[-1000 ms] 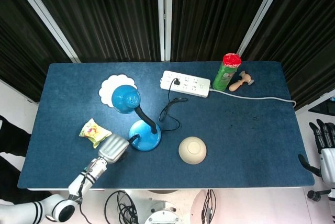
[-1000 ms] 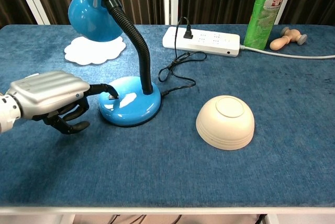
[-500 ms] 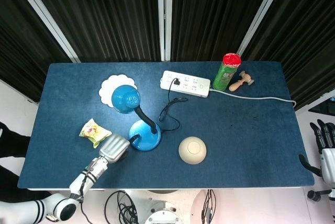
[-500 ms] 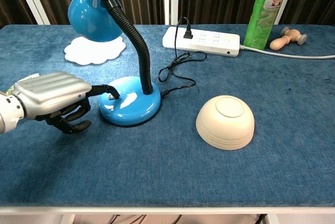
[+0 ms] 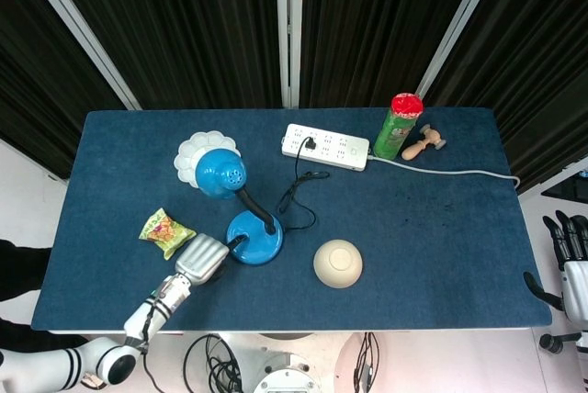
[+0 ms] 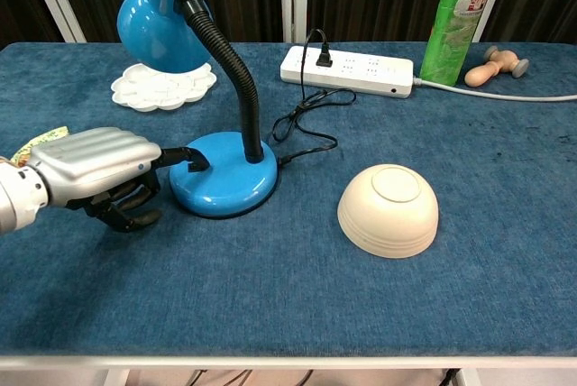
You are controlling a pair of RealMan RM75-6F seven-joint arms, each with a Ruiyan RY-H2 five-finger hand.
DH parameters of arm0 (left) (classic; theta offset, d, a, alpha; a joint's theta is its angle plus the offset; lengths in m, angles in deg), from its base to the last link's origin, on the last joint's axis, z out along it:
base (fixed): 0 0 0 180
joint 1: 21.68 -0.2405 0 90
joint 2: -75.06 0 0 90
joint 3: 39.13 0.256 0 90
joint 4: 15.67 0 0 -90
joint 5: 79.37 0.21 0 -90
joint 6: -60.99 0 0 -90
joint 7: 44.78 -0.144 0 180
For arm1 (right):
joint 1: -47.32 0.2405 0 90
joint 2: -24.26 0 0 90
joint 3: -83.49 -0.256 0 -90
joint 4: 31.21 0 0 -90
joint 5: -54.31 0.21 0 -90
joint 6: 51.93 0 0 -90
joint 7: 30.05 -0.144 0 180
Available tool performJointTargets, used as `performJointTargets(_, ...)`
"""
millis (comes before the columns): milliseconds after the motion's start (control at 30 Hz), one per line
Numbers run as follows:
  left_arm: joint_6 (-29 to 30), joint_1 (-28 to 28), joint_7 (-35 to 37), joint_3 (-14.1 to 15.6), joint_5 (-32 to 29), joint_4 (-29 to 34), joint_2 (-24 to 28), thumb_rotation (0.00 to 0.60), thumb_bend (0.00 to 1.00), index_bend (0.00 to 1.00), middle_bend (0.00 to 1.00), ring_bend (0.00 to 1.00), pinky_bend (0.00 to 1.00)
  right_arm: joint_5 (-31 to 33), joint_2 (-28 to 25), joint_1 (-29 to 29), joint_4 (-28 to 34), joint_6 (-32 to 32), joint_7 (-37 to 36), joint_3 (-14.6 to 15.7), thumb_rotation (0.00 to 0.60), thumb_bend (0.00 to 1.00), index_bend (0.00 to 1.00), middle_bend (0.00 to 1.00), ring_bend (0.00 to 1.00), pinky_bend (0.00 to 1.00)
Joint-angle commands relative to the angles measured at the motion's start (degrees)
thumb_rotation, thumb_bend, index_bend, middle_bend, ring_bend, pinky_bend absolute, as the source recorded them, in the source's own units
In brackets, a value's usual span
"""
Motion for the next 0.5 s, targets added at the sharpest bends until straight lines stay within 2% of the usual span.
performJointTargets(33, 0.4, 0.0, 0.2, 0.1, 0.3, 0.1, 0.0, 0.6, 0.43, 0.16, 0.81, 0.76, 0.76, 0.0, 0.0, 0.0, 0.0, 0.0, 0.0, 0.0, 0.6, 0.19, 0.0, 0.0, 0.0, 0.0)
performJointTargets(233, 4.6, -0.8, 1.1, -0.2, 2.8, 2.8, 2.0, 0.6, 0.43, 0.16, 0.81, 0.76, 0.76, -0.1, 0.0, 0.2, 0.1, -0.1, 0.2, -0.1, 0.6, 0.19, 0.0, 0.0, 0.0, 0.0)
performJointTargets(500, 18.4, -7.2, 3.7, 0.2, 7.9, 8.7, 10.8, 0.6, 0.41, 0.18, 0.78, 0.75, 0.76, -0.3, 0.1, 0.3, 0.1, -0.2, 0.1, 0.0, 0.6, 0.19, 0.0, 0.0, 0.0, 0.0)
